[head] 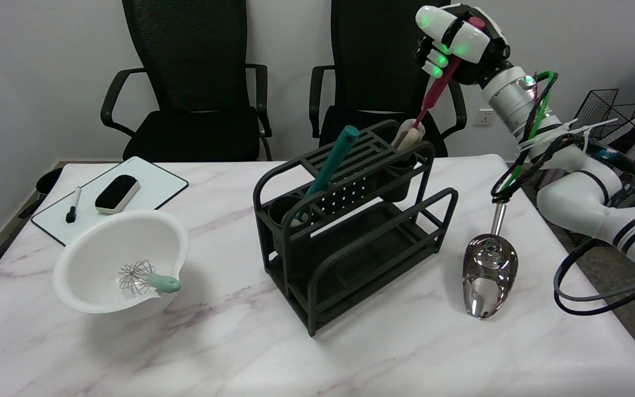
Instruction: Place the pink sponge bottle brush into the kitchen storage rack.
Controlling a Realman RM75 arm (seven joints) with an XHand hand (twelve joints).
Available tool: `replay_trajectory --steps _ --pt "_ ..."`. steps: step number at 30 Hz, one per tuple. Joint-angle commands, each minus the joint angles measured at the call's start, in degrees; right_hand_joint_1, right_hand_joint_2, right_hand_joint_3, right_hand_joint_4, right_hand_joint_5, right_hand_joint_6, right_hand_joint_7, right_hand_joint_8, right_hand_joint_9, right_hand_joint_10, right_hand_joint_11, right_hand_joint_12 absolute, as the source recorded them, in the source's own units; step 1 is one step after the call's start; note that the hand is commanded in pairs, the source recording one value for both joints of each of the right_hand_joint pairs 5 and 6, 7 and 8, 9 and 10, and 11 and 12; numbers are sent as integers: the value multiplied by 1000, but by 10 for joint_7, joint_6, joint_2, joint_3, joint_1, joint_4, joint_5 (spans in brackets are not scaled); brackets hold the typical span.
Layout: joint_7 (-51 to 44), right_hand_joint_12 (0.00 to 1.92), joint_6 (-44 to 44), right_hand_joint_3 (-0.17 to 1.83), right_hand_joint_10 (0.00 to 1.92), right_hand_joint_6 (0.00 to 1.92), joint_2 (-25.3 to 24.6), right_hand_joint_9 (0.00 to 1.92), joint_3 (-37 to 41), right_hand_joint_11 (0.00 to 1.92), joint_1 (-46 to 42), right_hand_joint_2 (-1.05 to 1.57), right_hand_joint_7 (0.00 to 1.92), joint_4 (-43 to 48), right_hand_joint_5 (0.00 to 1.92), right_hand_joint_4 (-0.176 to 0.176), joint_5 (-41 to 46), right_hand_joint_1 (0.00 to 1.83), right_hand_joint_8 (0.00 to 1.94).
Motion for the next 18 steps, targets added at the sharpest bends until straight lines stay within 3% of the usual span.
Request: replay_trajectory --steps 1,18 --pt "3 1920 2 480 1920 1920 -16 1920 -33 1920 25 1261 1920 -39 1920 0 -1 1147 1920" --pt "3 1920 3 480 1920 1920 -26 1920 -39 1920 25 1259 1920 -47 1920 0 -1 1151 1920"
